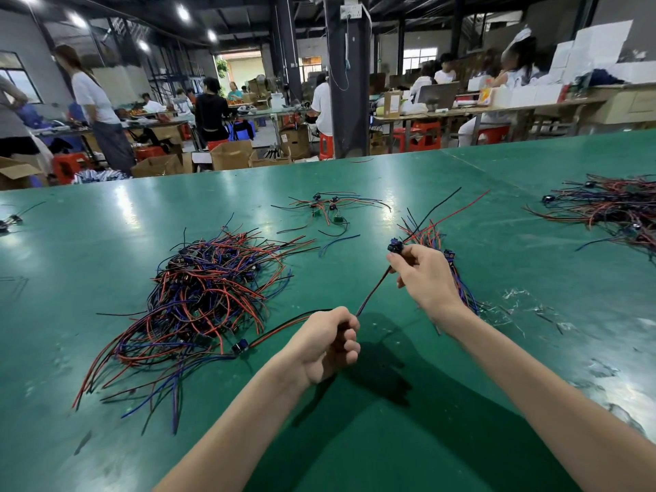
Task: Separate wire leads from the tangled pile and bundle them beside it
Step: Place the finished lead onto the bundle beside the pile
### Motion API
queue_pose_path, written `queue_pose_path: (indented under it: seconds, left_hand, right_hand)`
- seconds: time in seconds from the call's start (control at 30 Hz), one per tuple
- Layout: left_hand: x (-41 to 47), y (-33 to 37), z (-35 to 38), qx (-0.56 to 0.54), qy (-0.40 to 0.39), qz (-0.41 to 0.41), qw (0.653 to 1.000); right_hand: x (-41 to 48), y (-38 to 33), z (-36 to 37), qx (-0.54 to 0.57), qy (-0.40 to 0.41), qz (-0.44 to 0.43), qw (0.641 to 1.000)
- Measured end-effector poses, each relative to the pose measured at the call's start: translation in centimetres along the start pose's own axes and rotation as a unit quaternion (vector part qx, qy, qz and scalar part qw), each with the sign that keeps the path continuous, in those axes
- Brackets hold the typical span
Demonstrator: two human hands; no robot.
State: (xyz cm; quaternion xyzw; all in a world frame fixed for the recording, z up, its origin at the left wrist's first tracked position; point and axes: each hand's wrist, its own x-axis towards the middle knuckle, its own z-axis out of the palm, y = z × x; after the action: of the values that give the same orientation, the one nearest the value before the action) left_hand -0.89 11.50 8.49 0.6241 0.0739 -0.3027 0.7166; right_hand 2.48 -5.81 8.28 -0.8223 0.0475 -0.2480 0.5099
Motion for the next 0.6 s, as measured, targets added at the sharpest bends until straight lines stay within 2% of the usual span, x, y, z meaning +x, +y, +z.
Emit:
queue_pose_path:
  seconds: [0.1,0.2,0.37,0.5,0.6]
  left_hand:
    - [-0.1,-0.1,-0.1,0.002,-0.006,0.021,1.0]
    - [-0.2,-0.2,-0.1,0.051,-0.038,0.038,0.997]
    - [-0.1,-0.1,-0.5,0.118,-0.11,0.055,0.985]
    - [0.3,-0.1,-0.7,0.108,-0.063,0.12,0.985]
    - [0.5,-0.3,-0.7,0.086,-0.038,0.165,0.982]
  right_hand:
    - [0.5,0.3,0.0,0.09,-0.018,0.05,0.994]
    - [0.8,0.5,-0.3,0.179,-0.028,0.09,0.979]
    - [0.7,0.4,-0.6,0.24,-0.05,0.127,0.961]
    - [0.1,-0.5,-0.2,0.304,-0.105,0.163,0.933]
    - [-0.7,-0.8,0.4,0.291,-0.171,0.171,0.926]
